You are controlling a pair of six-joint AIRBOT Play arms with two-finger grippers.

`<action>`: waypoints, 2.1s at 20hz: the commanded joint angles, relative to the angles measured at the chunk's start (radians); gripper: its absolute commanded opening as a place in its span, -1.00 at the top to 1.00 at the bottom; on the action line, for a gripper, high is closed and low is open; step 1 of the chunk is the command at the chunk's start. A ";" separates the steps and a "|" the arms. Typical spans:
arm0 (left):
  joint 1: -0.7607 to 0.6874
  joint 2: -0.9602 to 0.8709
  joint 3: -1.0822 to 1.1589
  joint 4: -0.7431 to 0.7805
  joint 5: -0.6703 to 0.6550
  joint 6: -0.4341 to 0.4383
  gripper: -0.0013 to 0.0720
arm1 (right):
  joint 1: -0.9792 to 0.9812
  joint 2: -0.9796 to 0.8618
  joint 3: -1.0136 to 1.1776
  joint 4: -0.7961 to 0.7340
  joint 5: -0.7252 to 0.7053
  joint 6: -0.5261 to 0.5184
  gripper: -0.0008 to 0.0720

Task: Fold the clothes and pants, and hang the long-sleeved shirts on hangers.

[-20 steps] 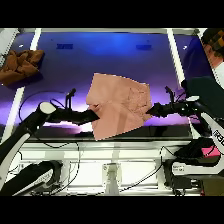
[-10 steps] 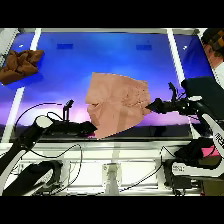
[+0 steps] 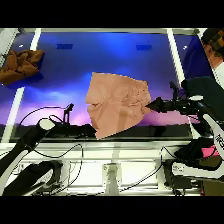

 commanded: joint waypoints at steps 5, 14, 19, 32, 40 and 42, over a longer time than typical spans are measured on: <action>-0.142 -0.167 -0.002 -0.212 0.168 0.006 -0.68 | 0.001 0.001 0.000 0.000 0.001 0.001 0.93; -0.246 -0.189 0.003 -0.348 0.367 0.006 0.82 | 0.001 0.003 0.000 -0.001 0.064 0.001 0.93; -0.204 -0.114 0.081 -0.334 0.320 0.085 0.92 | 0.001 0.109 0.000 -0.028 0.103 -0.001 0.93; 0.101 0.398 0.223 -0.252 0.324 0.070 0.93 | 0.001 0.500 0.000 0.026 0.282 0.160 0.93; 0.101 0.415 0.584 -0.132 0.183 0.049 0.93 | 0.001 0.818 0.256 0.177 0.279 0.306 0.93; 0.101 0.441 0.636 -0.129 0.134 -0.008 0.93 | 0.001 0.894 0.337 0.160 0.228 0.390 0.93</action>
